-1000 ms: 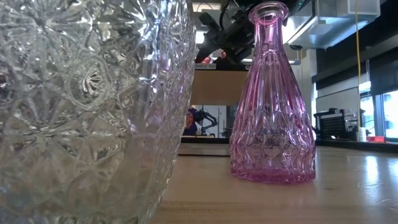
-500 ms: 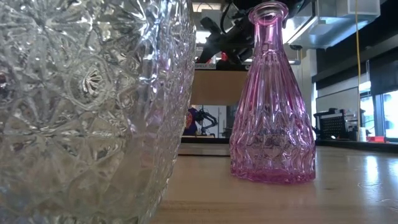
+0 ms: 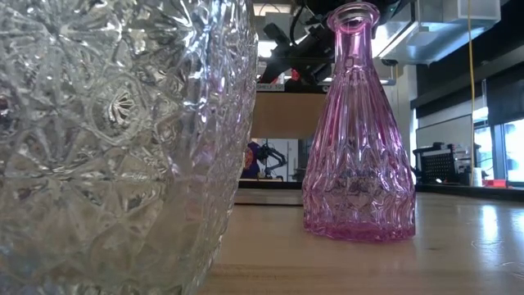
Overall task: Sort vases onto shelf
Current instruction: Put the purple vase on the shelf
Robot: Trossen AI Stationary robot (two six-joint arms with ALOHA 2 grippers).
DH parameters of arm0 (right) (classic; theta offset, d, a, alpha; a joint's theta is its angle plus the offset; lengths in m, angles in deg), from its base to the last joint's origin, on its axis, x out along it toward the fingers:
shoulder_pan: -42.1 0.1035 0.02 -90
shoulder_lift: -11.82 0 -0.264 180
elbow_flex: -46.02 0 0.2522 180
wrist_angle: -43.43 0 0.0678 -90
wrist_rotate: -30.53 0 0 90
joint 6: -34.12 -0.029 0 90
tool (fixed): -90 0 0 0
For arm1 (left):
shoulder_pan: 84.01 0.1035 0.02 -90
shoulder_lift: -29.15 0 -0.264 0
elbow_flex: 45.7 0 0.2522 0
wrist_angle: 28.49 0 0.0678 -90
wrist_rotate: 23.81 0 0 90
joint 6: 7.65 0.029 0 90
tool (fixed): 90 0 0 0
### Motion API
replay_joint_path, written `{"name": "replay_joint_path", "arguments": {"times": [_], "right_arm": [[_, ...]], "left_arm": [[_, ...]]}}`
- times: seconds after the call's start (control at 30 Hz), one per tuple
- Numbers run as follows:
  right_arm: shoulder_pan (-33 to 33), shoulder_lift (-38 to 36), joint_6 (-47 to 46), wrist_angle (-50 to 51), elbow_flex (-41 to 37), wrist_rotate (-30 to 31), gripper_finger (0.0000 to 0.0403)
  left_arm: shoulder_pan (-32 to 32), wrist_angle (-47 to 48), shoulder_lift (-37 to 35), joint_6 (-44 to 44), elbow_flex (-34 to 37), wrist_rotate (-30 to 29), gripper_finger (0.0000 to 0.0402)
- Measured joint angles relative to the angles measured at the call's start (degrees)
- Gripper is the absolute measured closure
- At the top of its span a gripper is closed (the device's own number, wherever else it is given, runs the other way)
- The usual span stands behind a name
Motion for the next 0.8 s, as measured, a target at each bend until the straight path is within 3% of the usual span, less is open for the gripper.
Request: {"name": "replay_joint_path", "arguments": {"times": [0.43,0.8], "right_arm": [[2.1,0.0,-3.2,2.7,0.1,-2.0,0.0256],[2.0,0.1,-4.4,2.3,-0.1,0.4,0.0239]], "left_arm": [[0.4,0.5,0.1,-0.7,0.1,-3.5,0.0262],[-0.9,0.5,0.1,0.5,0.1,-1.2,0.0262]]}}
